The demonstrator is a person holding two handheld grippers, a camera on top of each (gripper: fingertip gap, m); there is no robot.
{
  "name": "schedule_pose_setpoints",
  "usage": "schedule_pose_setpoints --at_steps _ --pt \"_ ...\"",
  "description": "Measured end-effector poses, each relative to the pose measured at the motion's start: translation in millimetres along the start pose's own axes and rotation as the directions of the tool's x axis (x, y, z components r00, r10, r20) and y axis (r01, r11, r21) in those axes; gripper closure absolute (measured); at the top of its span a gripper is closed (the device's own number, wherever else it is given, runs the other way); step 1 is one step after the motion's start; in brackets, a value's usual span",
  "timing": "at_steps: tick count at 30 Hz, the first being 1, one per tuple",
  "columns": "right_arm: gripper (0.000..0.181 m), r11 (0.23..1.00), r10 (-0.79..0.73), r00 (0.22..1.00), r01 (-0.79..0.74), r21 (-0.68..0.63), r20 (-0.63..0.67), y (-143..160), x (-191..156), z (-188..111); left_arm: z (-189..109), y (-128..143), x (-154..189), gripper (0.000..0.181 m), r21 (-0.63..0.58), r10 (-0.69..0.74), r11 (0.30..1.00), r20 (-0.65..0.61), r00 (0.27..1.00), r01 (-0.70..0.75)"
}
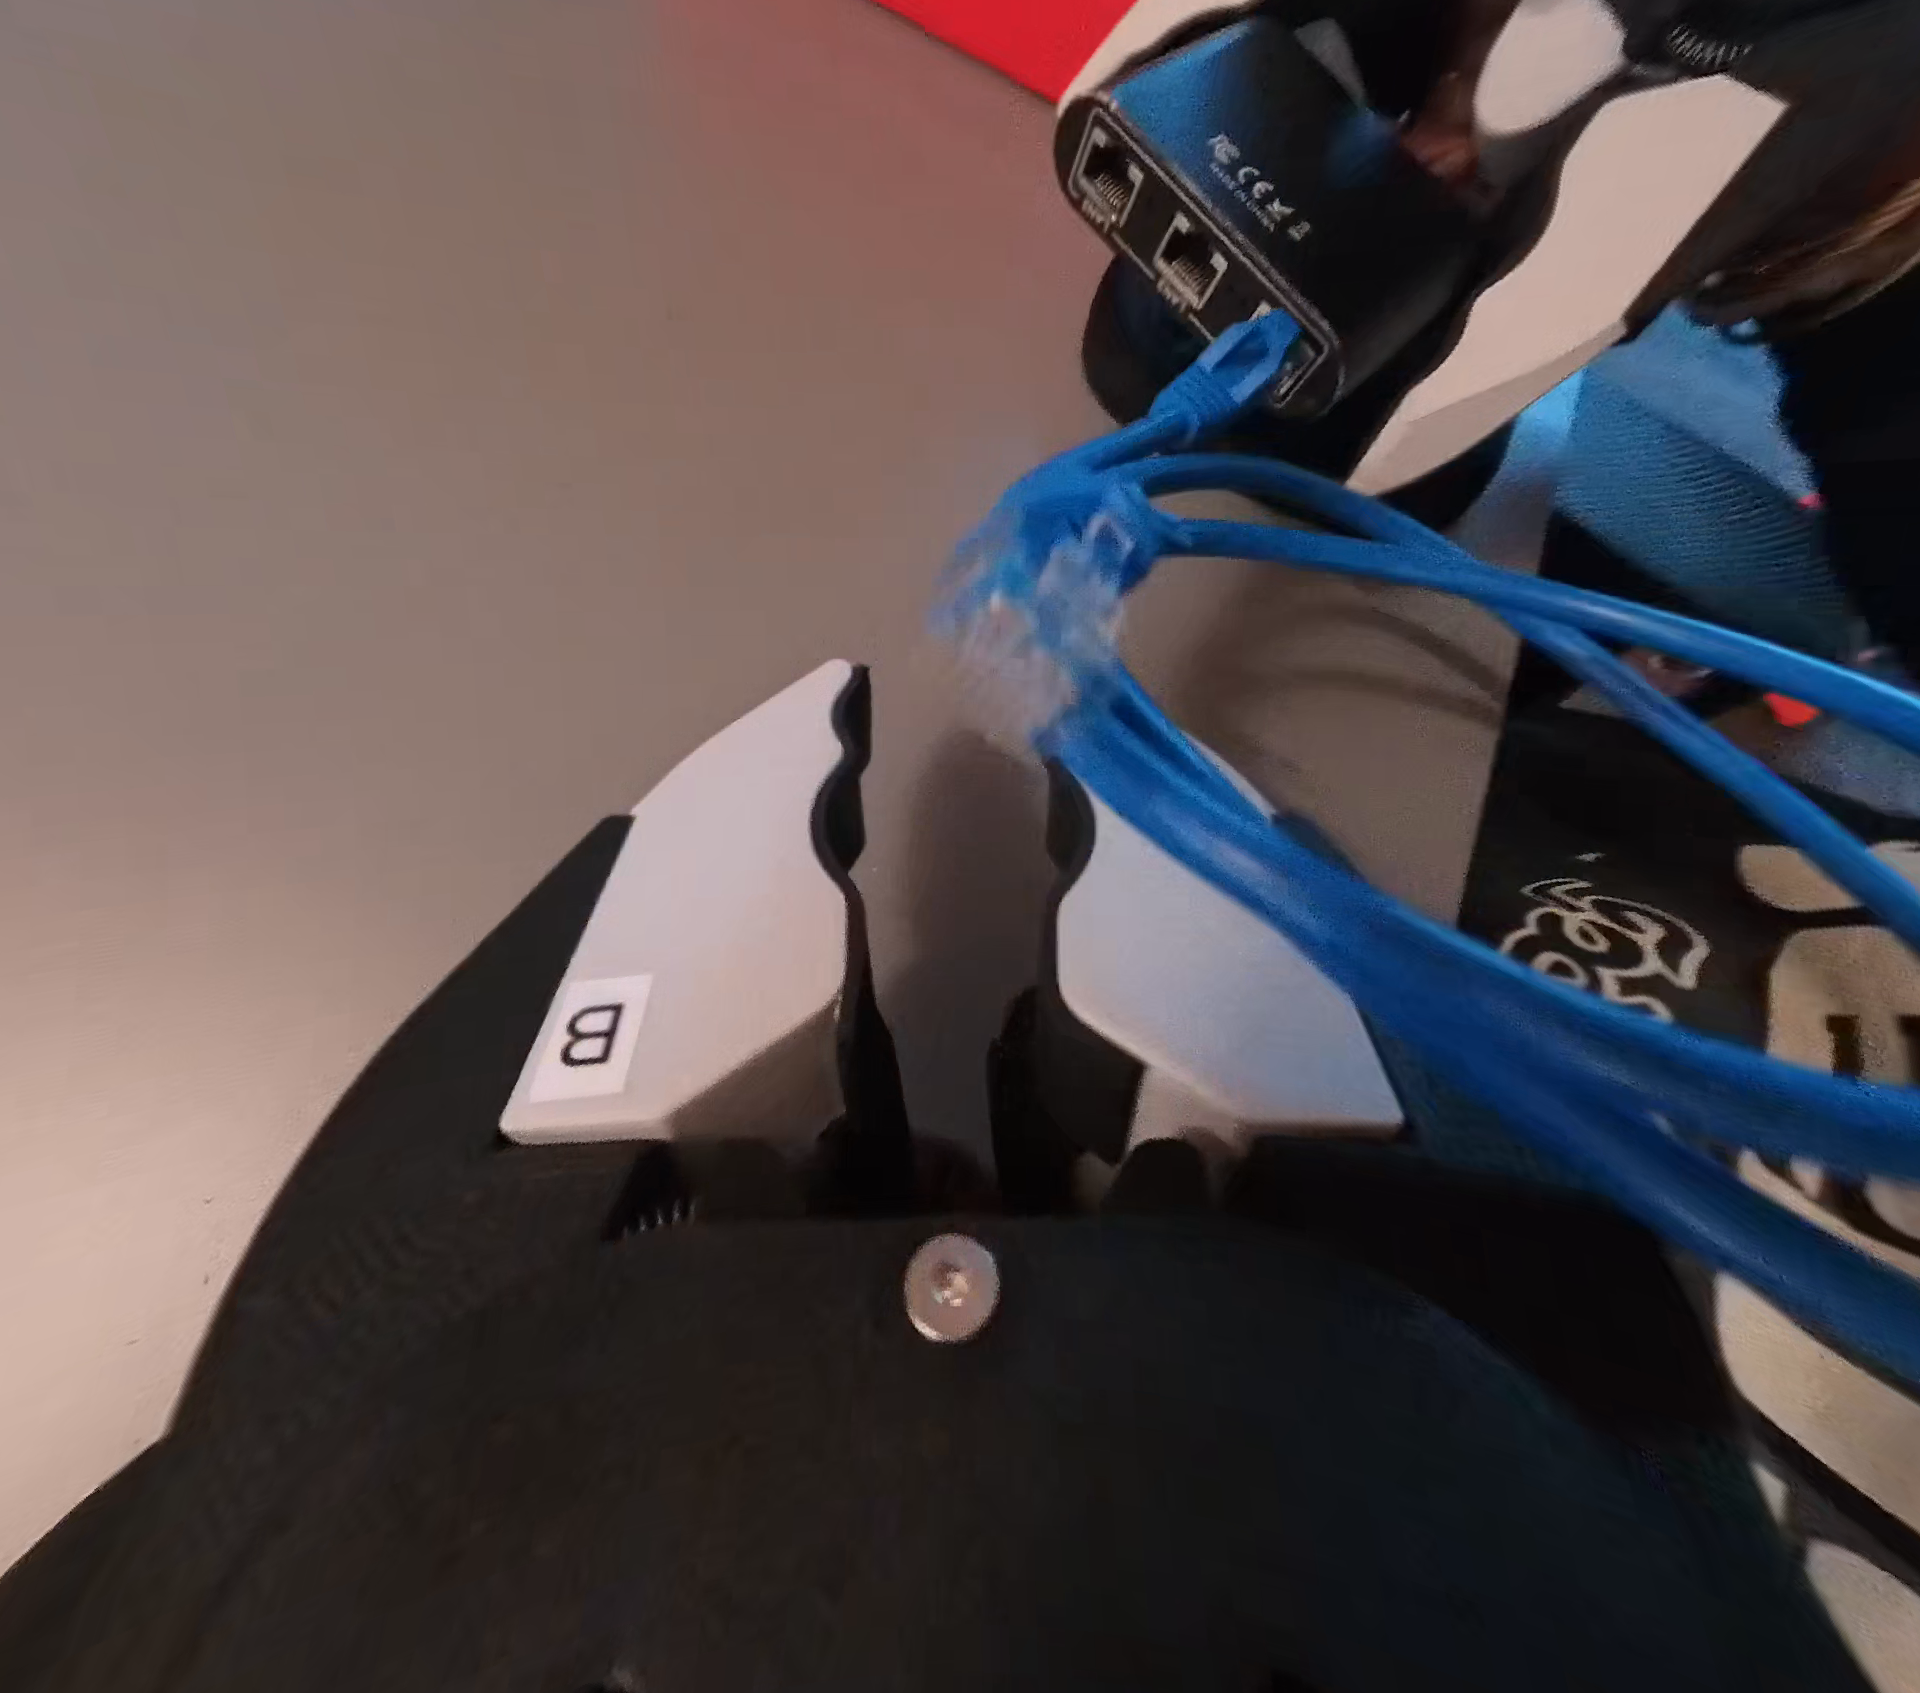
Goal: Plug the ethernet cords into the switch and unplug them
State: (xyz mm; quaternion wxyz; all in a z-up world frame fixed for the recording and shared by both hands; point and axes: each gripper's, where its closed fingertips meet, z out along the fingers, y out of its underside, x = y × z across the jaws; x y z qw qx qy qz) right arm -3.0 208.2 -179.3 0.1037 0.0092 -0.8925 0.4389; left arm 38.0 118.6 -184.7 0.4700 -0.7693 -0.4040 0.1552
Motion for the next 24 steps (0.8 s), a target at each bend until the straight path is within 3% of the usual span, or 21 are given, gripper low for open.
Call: schedule_pose_setpoints --at_steps 5,9,14,18,22,24 --pt "0.08 0.986 0.032 0.987 -0.056 -0.156 -0.155 32 11 -7 -6 -4 -7 0.15 0.015 0.03 0.999 0.068 0.997 -0.031" --pt "0.08 0.969 0.101 0.982 -0.133 -0.21 -0.16 42 6 -4 -23 -9 -18 0.149 0.023 0.038 0.999 0.118 0.992 -0.041" --pt "0.081 0.939 0.137 0.979 -0.177 -0.294 -0.152 46 -2 -3 -60 -2 -60 0.145 -0.066 0.138 0.99 0.347 0.928 -0.123" --pt "0.08 0.926 0.134 0.979 -0.178 -0.332 -0.15 47 -3 -5 -81 -9 -70 0.145 0.009 0.1 0.994 0.367 0.925 -0.111" --pt "0.059 0.924 0.127 0.988 -0.151 -0.352 -0.09 45 -11 -12 -95 -18 -74 0.145 0.095 0.065 0.99 0.372 0.926 -0.107" --pt "0.054 0.946 0.128 0.989 -0.145 -0.29 -0.078 34 -11 -19 -100 -24 -71 0.145 0.151 0.04 0.984 0.335 0.941 -0.096"
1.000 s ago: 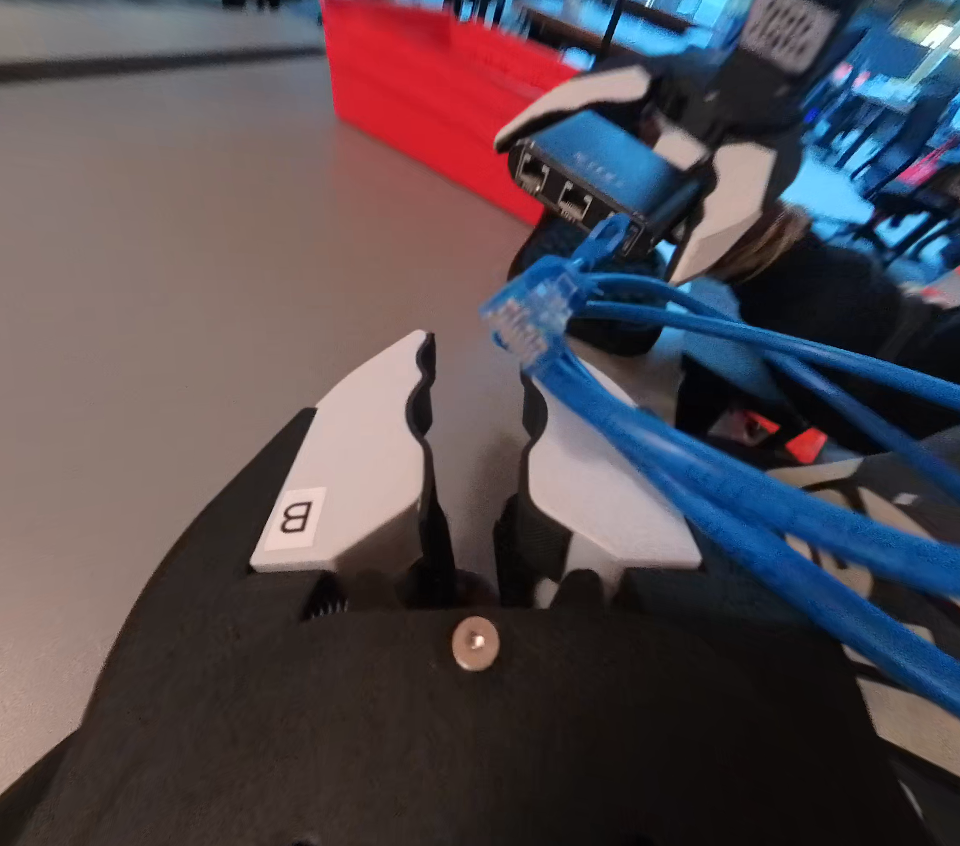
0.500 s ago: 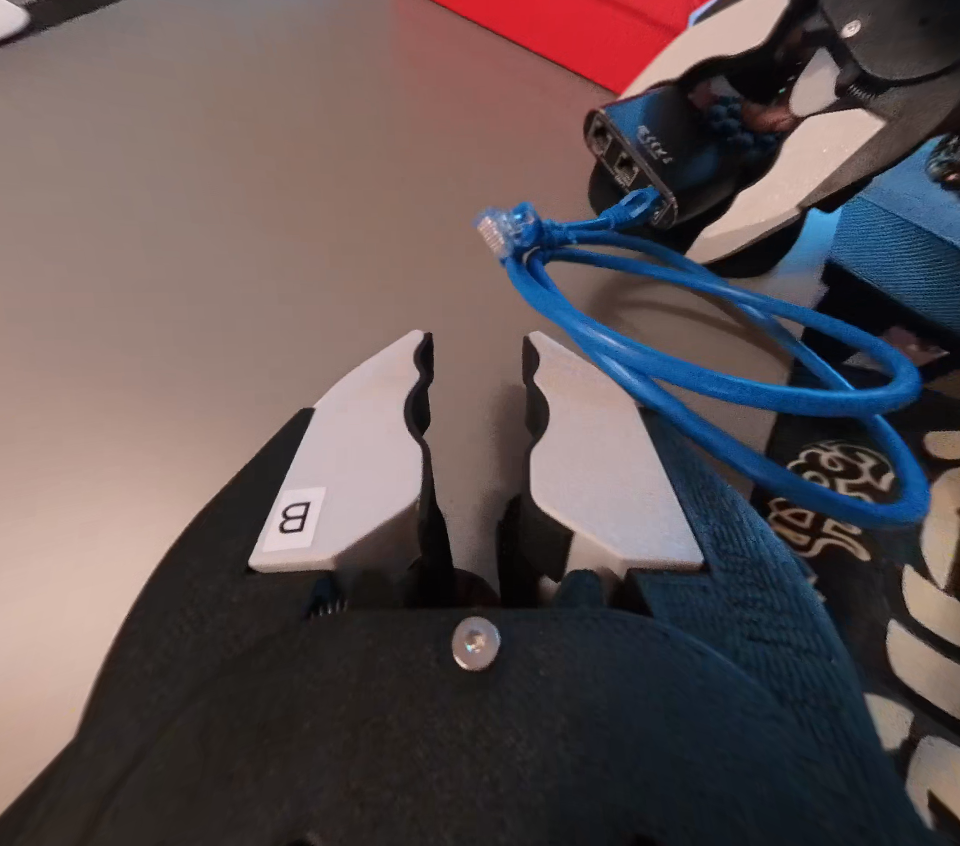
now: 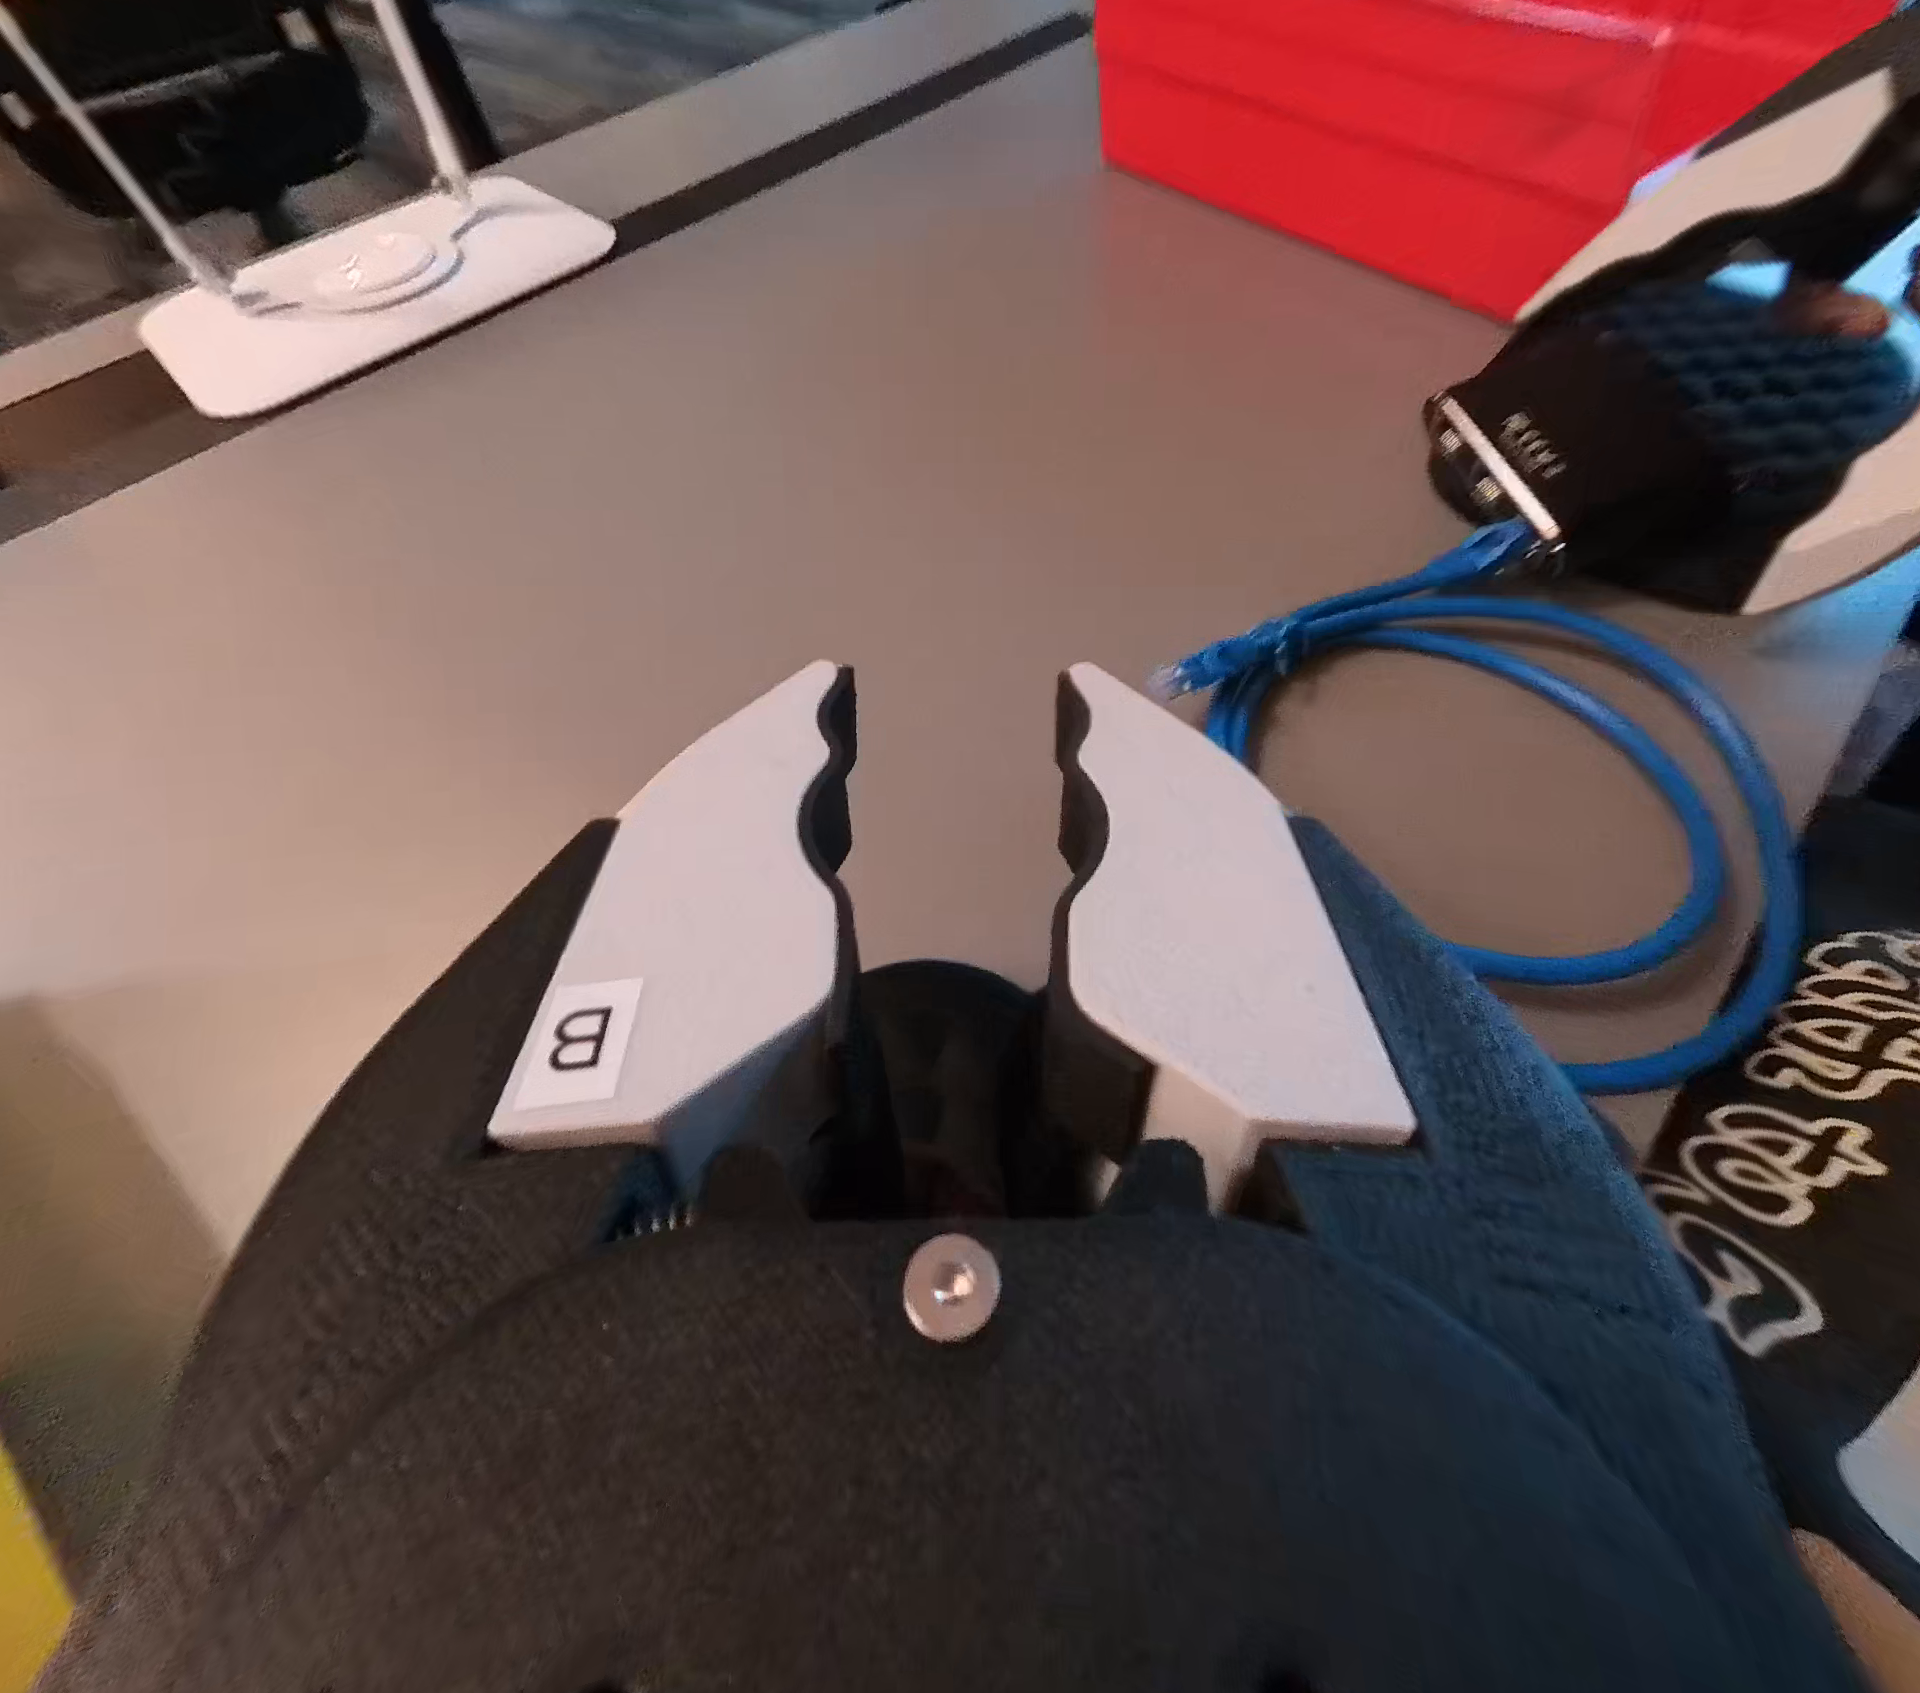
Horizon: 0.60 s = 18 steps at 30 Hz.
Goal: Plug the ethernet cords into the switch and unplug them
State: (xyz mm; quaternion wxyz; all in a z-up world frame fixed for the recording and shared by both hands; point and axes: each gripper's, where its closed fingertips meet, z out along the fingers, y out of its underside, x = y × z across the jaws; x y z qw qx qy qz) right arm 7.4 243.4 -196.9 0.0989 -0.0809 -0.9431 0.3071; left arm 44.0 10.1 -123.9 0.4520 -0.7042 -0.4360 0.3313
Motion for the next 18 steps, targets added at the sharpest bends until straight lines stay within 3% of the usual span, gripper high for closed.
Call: schedule_pose_setpoints --at_steps 3,5,8,10,14,18 --pt "0.055 0.974 0.016 0.999 -0.023 0.226 0.033 -31 1 -26 -13 -19 4 0.142 0.12 -0.059 0.99 -0.086 0.995 0.069" --pt "0.06 0.913 0.016 0.998 -0.036 0.407 0.053 -54 2 -51 -31 -35 -2 0.14 0.205 -0.084 0.973 -0.104 0.991 0.104" --pt "0.068 0.791 0.031 0.998 -0.053 0.61 0.046 -75 8 -88 -71 -52 -36 0.14 0.315 -0.113 0.943 0.013 0.993 0.104" --pt "0.074 0.738 0.063 0.996 -0.085 0.669 0.056 -79 14 -103 -102 -51 -71 0.14 0.348 -0.156 0.933 0.158 0.975 0.093" --pt "0.08 0.692 0.097 0.993 -0.117 0.713 0.068 -81 22 -108 -154 -13 -148 0.14 0.299 -0.254 0.947 0.465 0.848 0.119" --pt "0.081 0.692 0.068 0.995 -0.101 0.715 0.074 -86 15 -99 -163 45 -190 0.139 0.126 -0.244 0.969 0.602 0.76 0.211"
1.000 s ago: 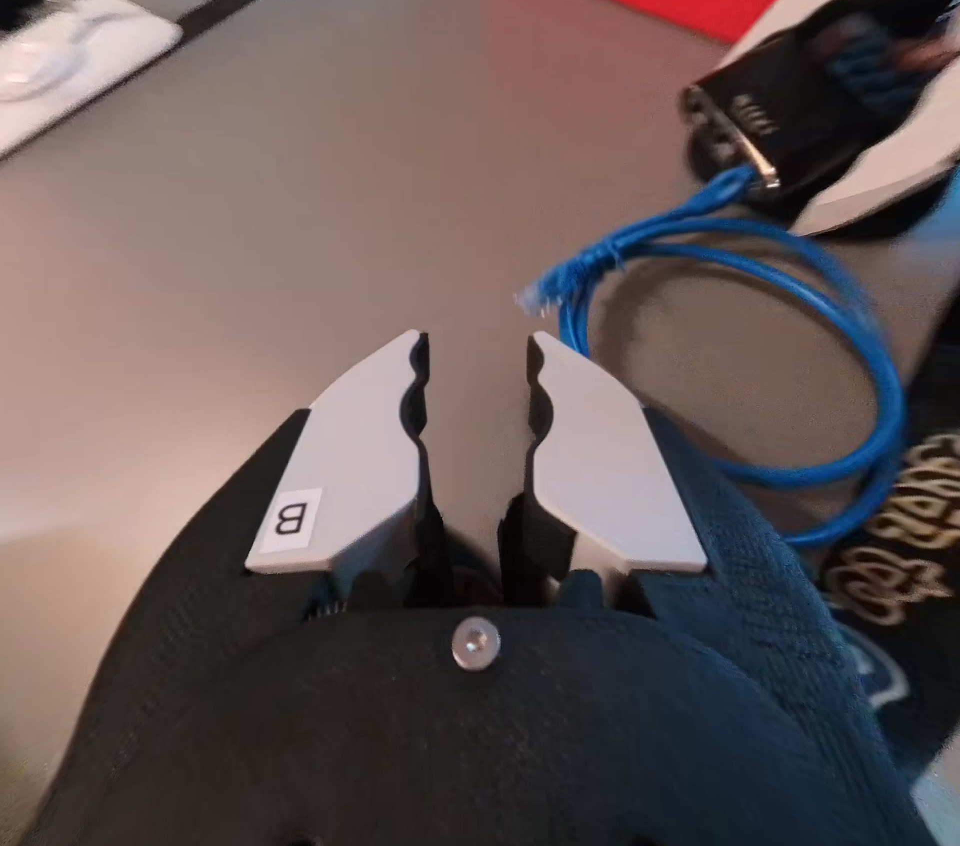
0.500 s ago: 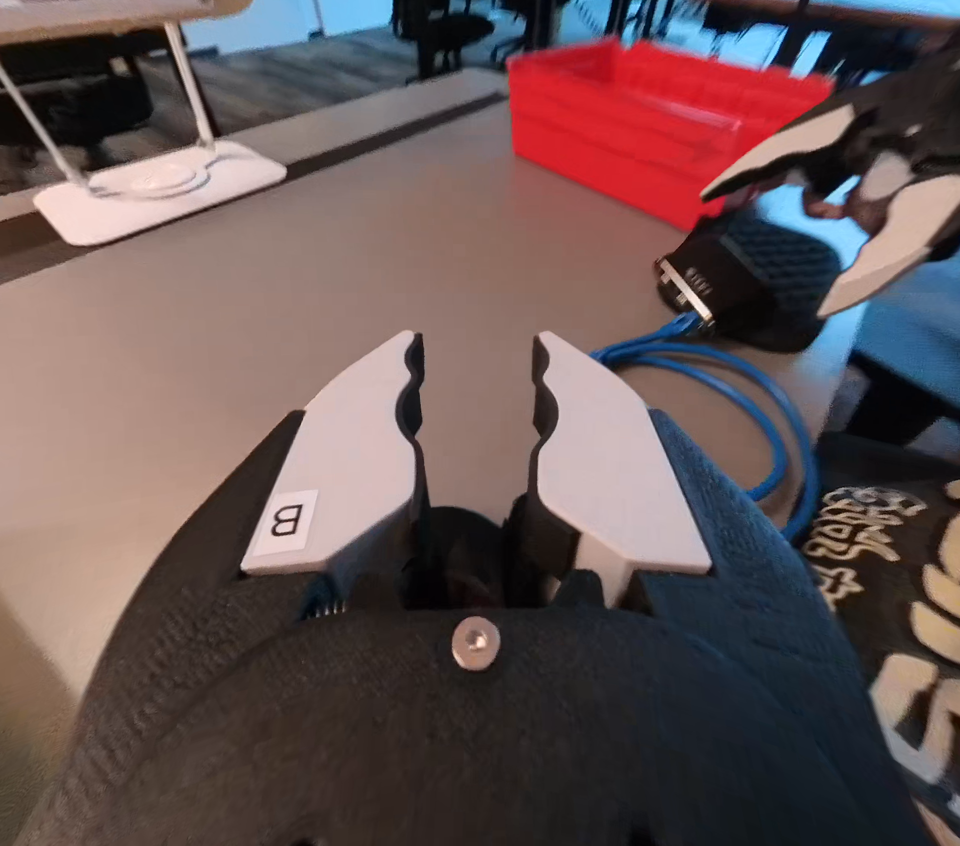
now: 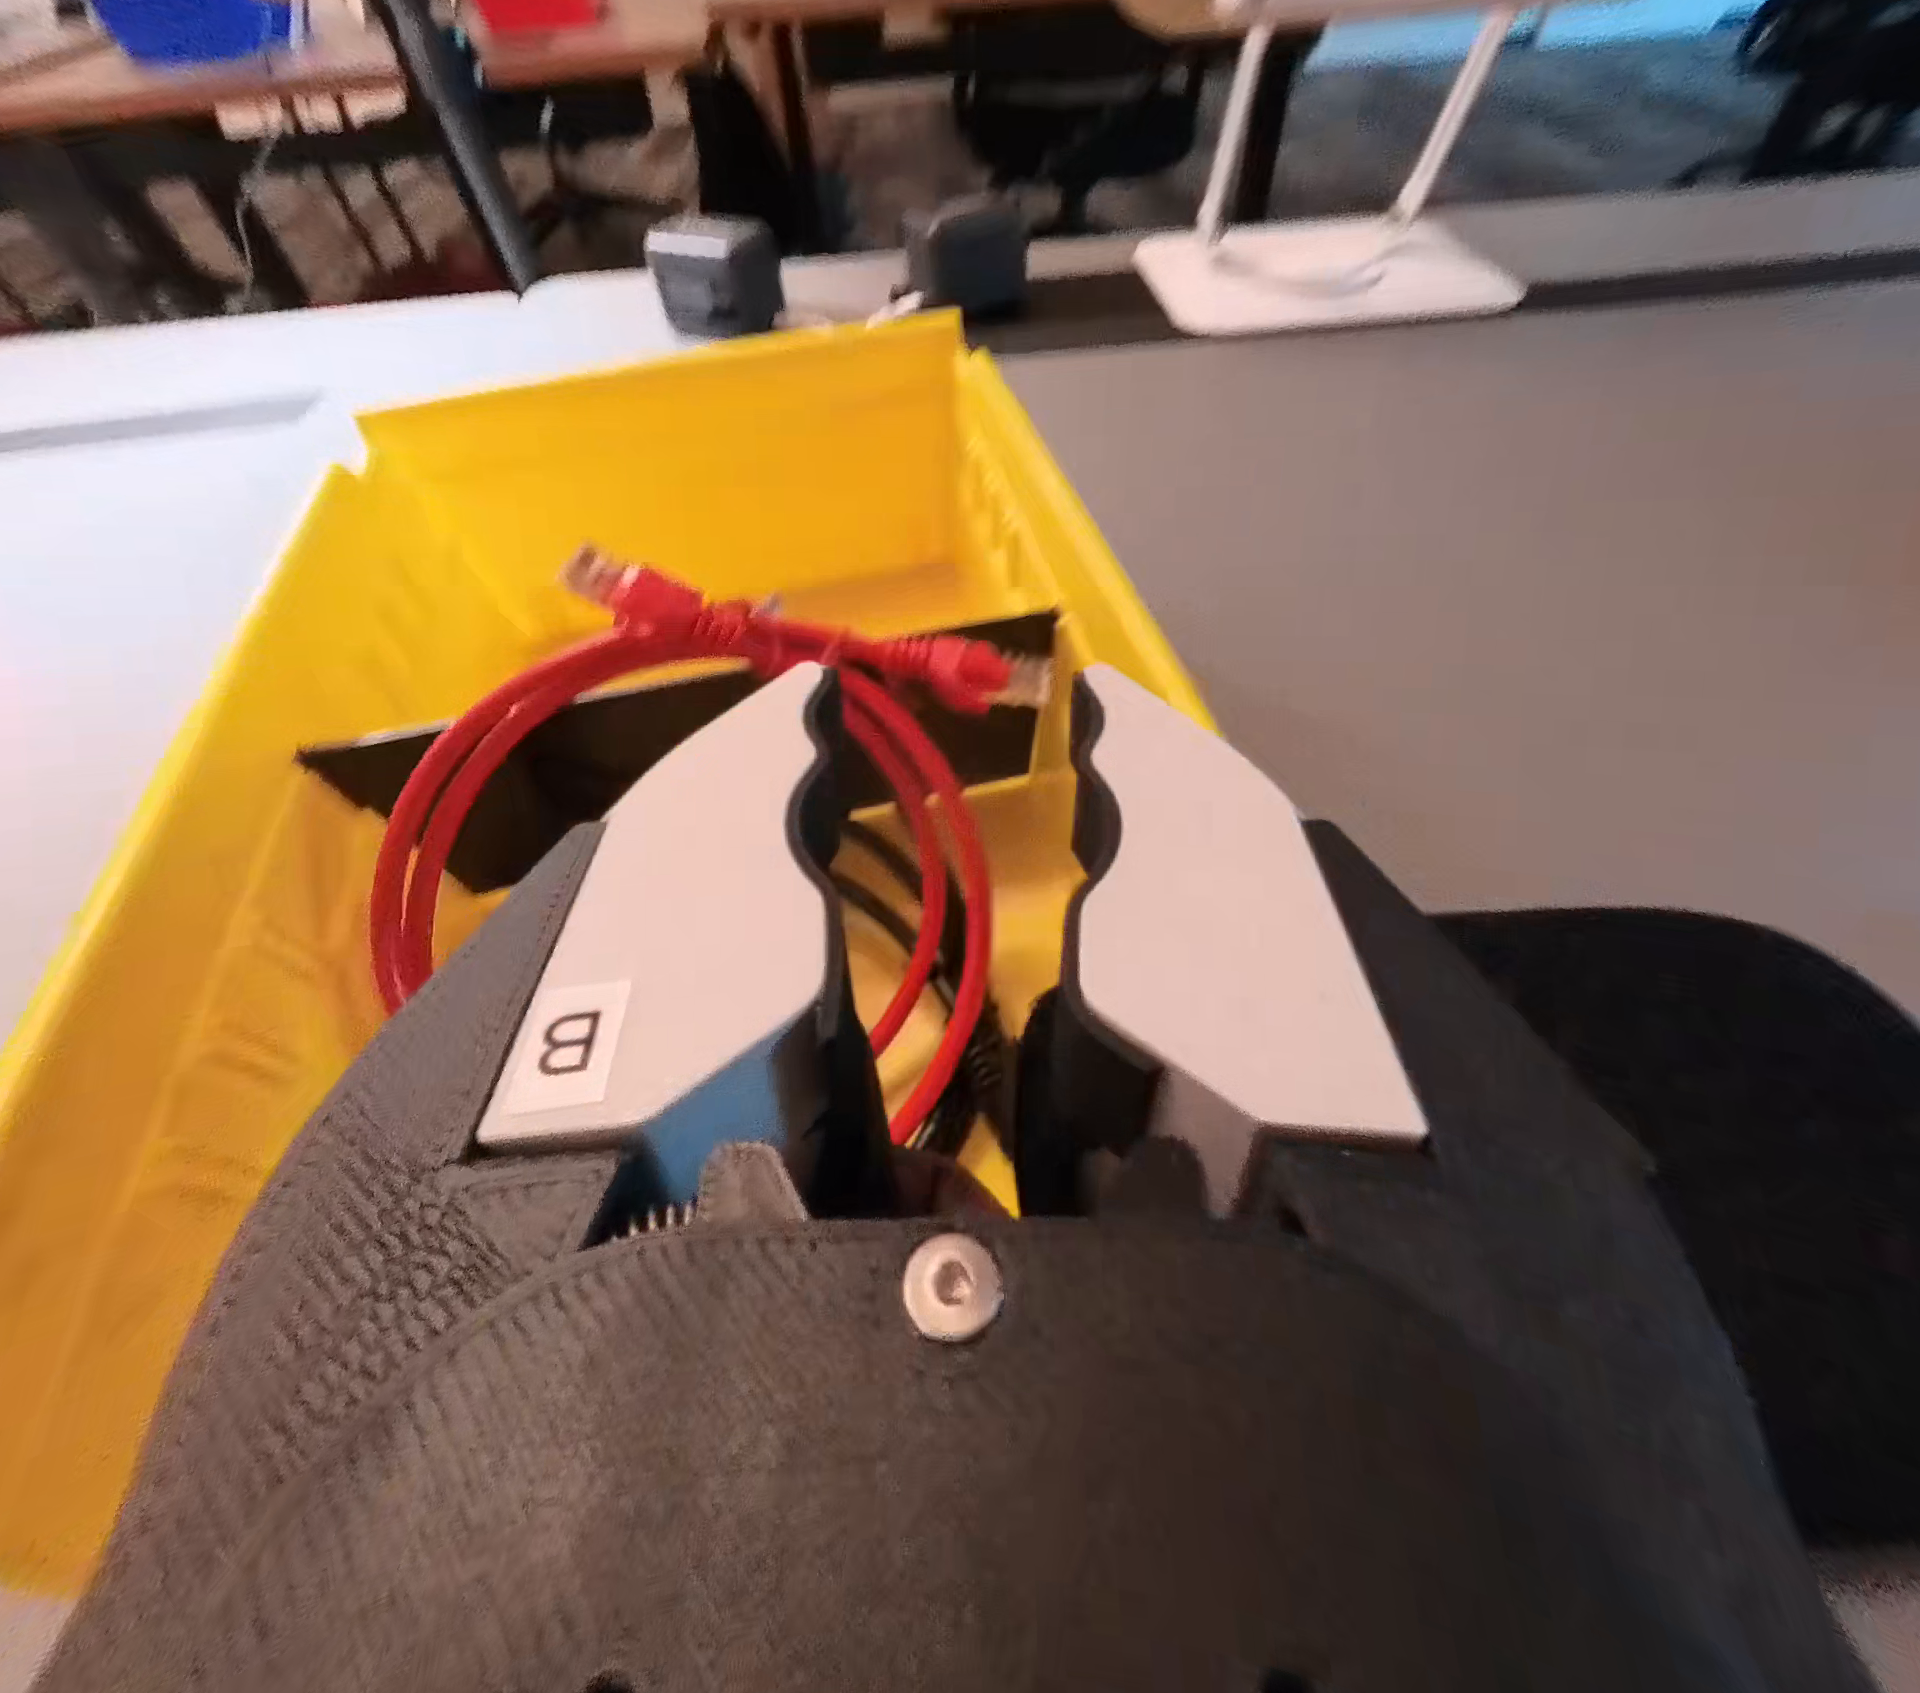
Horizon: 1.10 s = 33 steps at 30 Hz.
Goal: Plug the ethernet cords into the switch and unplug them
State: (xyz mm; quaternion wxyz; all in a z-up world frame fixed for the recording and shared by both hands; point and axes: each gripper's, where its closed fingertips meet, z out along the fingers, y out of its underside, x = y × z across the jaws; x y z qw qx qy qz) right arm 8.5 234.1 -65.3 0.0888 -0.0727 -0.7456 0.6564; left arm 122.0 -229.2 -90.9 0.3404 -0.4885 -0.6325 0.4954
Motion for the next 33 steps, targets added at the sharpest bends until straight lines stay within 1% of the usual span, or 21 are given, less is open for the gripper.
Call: schedule_pose_setpoints --at_steps 2,3,4,5,6,8,10,11,13,15,16,17,19,21,23,25,26,28,30,31,33 --pt "0.083 1.0 -0.021 1.0 0.022 -0.007 0.008 0 -4 4 10 17 -4 0.138 -0.088 -0.019 0.996 -0.011 1.0 0.018" --pt "0.083 0.999 -0.032 0.999 0.032 -0.011 0.011 -1 -5 5 15 26 -5 0.133 -0.138 -0.021 0.99 -0.019 1.0 0.018" --pt "0.083 0.999 -0.045 0.999 0.045 -0.013 0.011 -1 -6 6 20 35 -10 0.126 -0.189 -0.014 0.982 0.005 1.0 0.015" --pt "0.084 0.998 -0.059 0.998 0.059 -0.01 0.006 -2 -7 7 24 42 -18 0.124 -0.228 0.002 0.974 0.046 0.999 0.009" --pt "0.086 0.997 -0.075 0.997 0.075 -0.005 0.003 -3 -9 8 27 47 -22 0.123 -0.252 0.013 0.968 0.069 0.998 0.005" --pt "0.087 0.995 -0.104 0.995 0.104 -0.007 0.006 -3 -12 9 32 52 -21 0.123 -0.292 0.006 0.957 0.054 0.999 0.01" --pt "0.088 0.991 -0.13 0.992 0.13 -0.025 0.0 -1 -13 10 35 49 -20 0.13 -0.293 0.017 0.956 0.045 0.999 -0.003" --pt "0.088 0.989 -0.143 0.99 0.143 -0.031 -0.007 -1 -13 11 36 47 -21 0.133 -0.296 0.045 0.955 0.049 0.998 -0.028" --pt "0.09 0.987 -0.16 0.987 0.16 -0.033 -0.014 -1 -13 12 38 48 -25 0.134 -0.337 0.121 0.937 0.069 0.99 -0.091" --pt "0.091 0.986 -0.166 0.986 0.166 -0.026 -0.015 -2 -14 13 40 48 -21 0.138 -0.363 0.159 0.923 0.059 0.985 -0.127" --pt "0.092 0.985 -0.17 0.985 0.169 -0.023 -0.017 -2 -14 14 42 50 -18 0.147 -0.374 0.163 0.918 0.044 0.986 -0.135" --pt "0.092 0.984 -0.175 0.984 0.175 -0.024 -0.02 -2 -14 15 42 51 -17 0.16 -0.378 0.169 0.915 0.035 0.985 -0.143" --pt "0.093 0.981 -0.191 0.981 0.189 -0.039 -0.031 2 -13 16 39 49 -25 0.164 -0.361 0.197 0.921 0.106 0.975 -0.147" --pt "0.094 0.975 -0.213 0.976 0.21 -0.067 -0.04 6 -12 16 30 40 -25 0.166 -0.287 0.179 0.949 0.137 0.974 -0.134" --pt "0.095 0.969 -0.237 0.97 0.233 -0.077 -0.047 7 -12 16 15 21 -27 0.167 -0.164 0.161 0.978 0.184 0.97 -0.132" --pt "0.097 0.97 -0.241 0.969 0.238 -0.05 -0.046 3 -15 17 -7 -7 -33 0.171 0.001 0.182 0.982 0.275 0.944 -0.189" --pt "0.099 0.973 -0.232 0.972 0.231 -0.019 -0.04 0 -18 18 -20 -23 -34 0.172 0.093 0.175 0.972 0.32 0.931 -0.215" --pt "0.101 0.977 -0.205 0.979 0.206 0.06 -0.011 -7 -27 23 -44 -57 -25 0.174 0.285 0.146 0.923 0.364 0.92 -0.26" --pt "0.102 0.972 -0.195 0.981 0.191 0.139 0.016 -13 -37 31 -66 -86 -4 0.175 0.449 0.144 0.834 0.384 0.912 -0.321" --pt "0.101 0.965 -0.202 0.979 0.195 0.173 0.023 -15 -41 36 -77 -98 8 0.176 0.512 0.154 0.78 0.403 0.902 -0.361" --pt "0.101 0.95 -0.218 0.976 0.207 0.233 0.023 -19 -50 49 -89 -112 33 0.175 0.588 0.167 0.691 0.435 0.885 -0.42"
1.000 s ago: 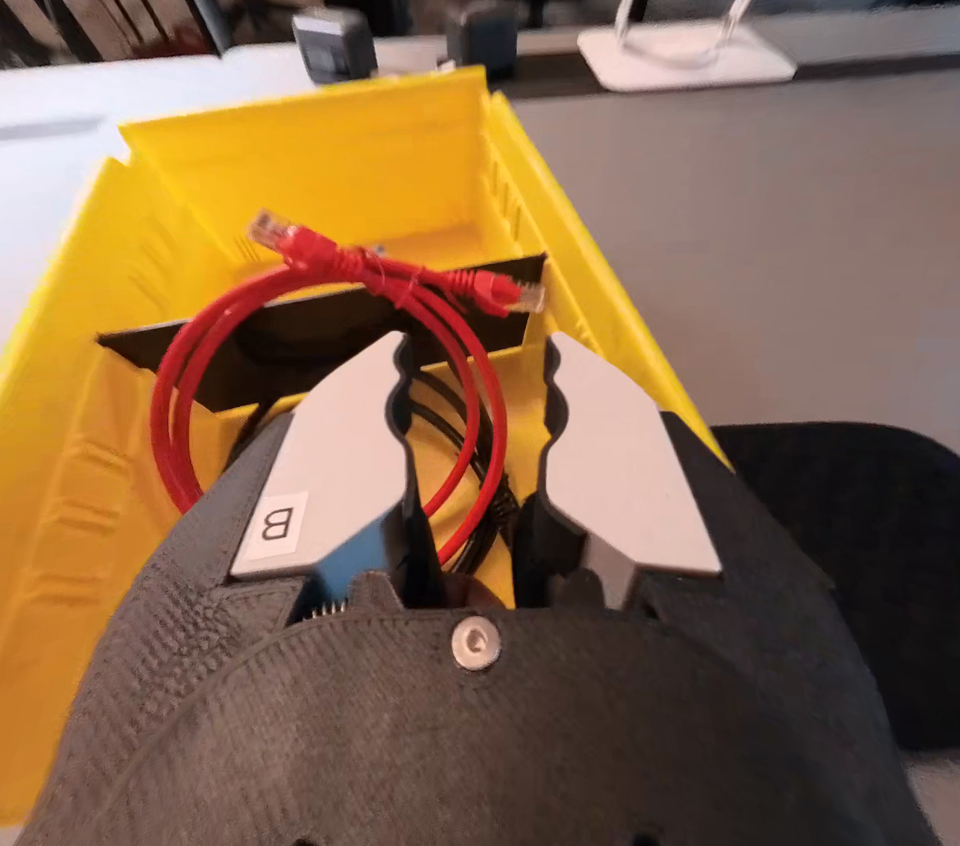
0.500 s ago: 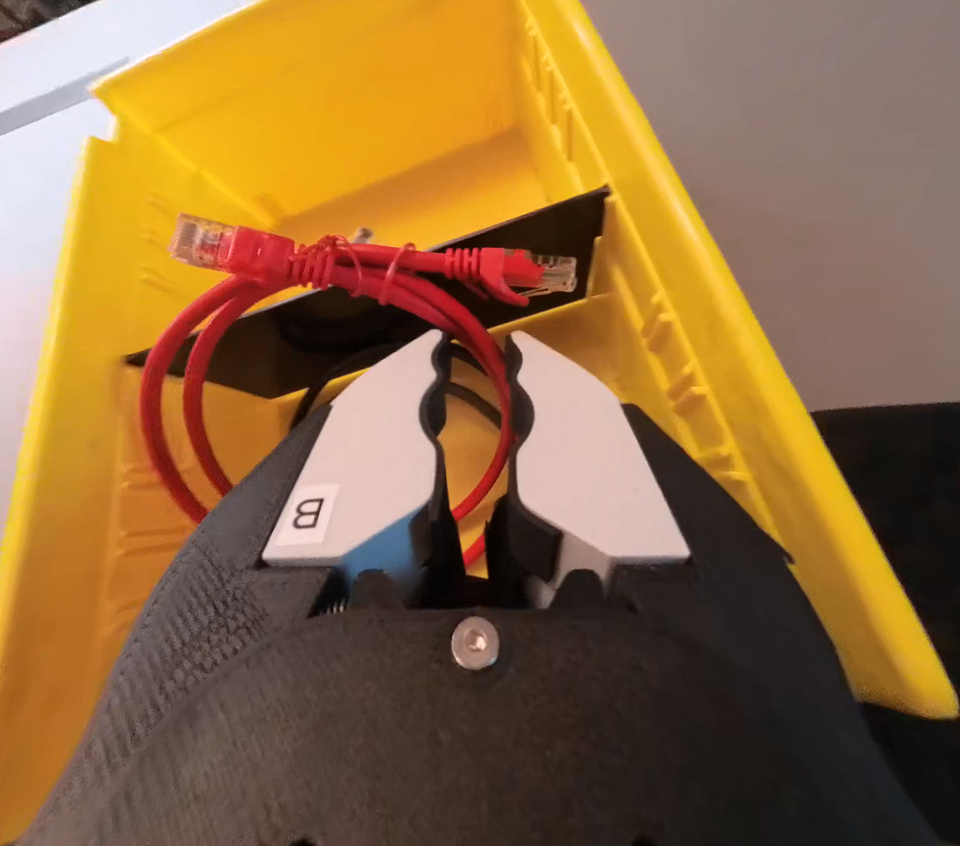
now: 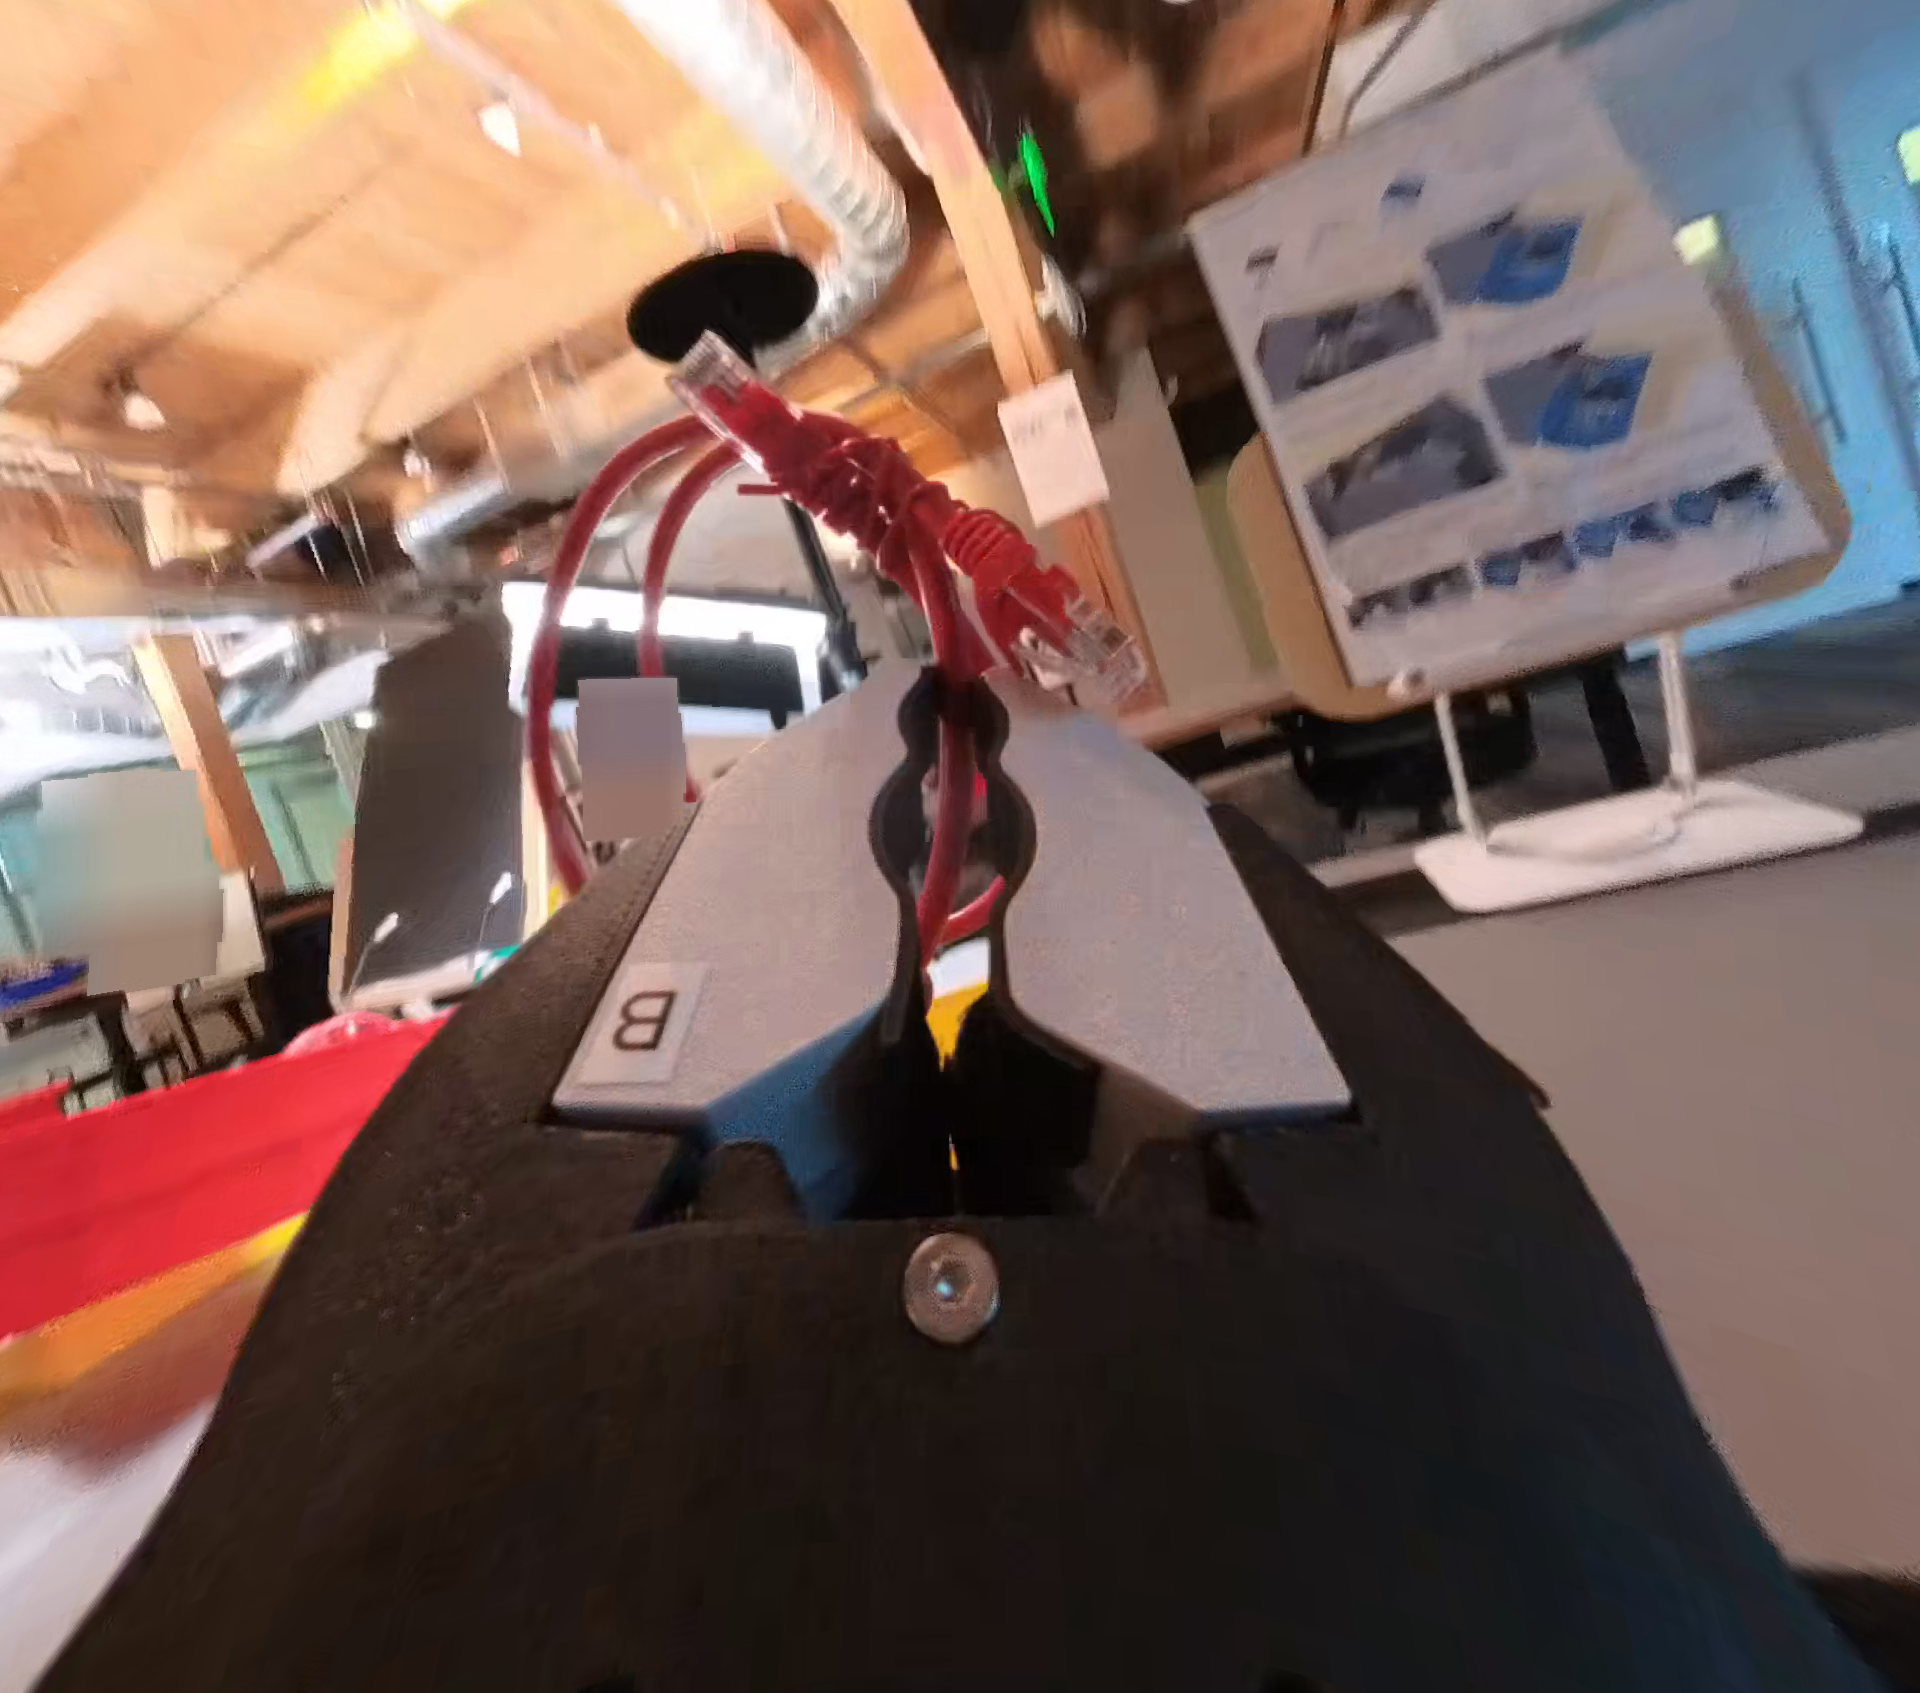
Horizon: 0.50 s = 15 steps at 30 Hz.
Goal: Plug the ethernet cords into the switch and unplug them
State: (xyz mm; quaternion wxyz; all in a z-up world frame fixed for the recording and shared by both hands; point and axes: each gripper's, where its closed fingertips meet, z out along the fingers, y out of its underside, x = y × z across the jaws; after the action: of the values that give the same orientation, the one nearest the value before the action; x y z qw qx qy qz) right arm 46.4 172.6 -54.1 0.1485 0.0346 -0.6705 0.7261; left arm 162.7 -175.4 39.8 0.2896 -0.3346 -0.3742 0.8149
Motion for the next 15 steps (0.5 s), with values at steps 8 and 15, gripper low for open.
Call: schedule_pose_setpoints --at_steps 8,15 --pt "0.12 0.959 0.001 1.0 -0.01 0.282 0.029 -45 -53 64 -14 -48 91 0.176 0.22 0.124 0.966 0.053 0.991 -0.133" --pt "0.137 0.92 0.109 0.993 -0.114 0.374 0.034 -70 -60 96 -38 -72 179 0.175 0.309 0.107 0.949 -0.139 0.984 -0.06"
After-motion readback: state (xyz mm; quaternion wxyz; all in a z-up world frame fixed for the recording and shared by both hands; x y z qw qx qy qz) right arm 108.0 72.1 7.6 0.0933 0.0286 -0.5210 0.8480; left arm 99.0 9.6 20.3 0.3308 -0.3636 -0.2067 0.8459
